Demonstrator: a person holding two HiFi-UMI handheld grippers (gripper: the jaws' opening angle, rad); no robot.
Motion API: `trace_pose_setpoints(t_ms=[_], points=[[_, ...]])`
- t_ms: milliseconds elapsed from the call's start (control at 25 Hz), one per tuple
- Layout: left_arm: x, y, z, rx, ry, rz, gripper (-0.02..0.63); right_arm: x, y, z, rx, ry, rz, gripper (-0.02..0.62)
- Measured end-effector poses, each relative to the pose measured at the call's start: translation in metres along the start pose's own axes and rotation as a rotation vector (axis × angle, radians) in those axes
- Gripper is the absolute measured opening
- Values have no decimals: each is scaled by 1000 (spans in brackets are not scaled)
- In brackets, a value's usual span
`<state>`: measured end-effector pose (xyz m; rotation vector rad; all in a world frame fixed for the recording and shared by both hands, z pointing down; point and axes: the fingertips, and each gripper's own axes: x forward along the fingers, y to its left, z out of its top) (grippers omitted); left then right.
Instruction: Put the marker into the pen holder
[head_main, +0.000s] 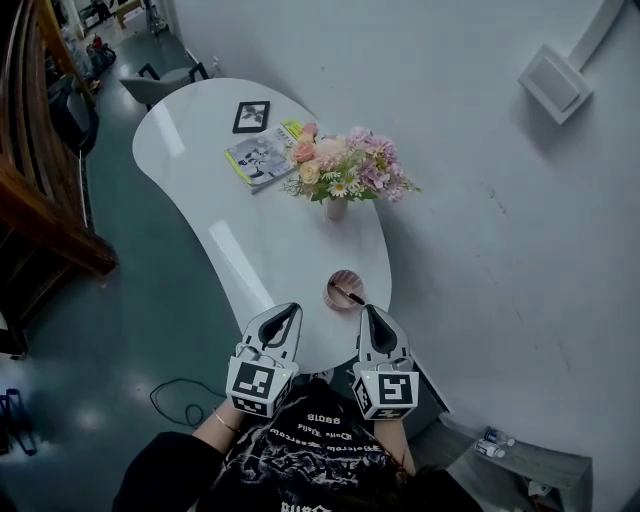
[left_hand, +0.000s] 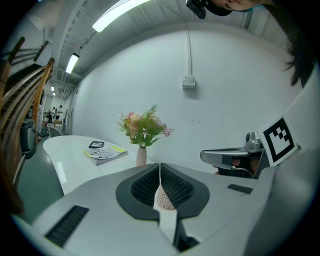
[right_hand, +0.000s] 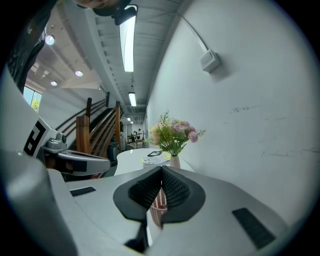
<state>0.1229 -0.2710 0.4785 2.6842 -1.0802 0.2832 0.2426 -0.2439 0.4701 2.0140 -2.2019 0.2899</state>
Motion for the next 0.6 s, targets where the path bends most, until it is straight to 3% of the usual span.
trace_pose_setpoints(t_ms=[600], points=[[2, -3, -1, -8, -4, 11, 26, 1, -3, 1, -22, 5, 10, 28]])
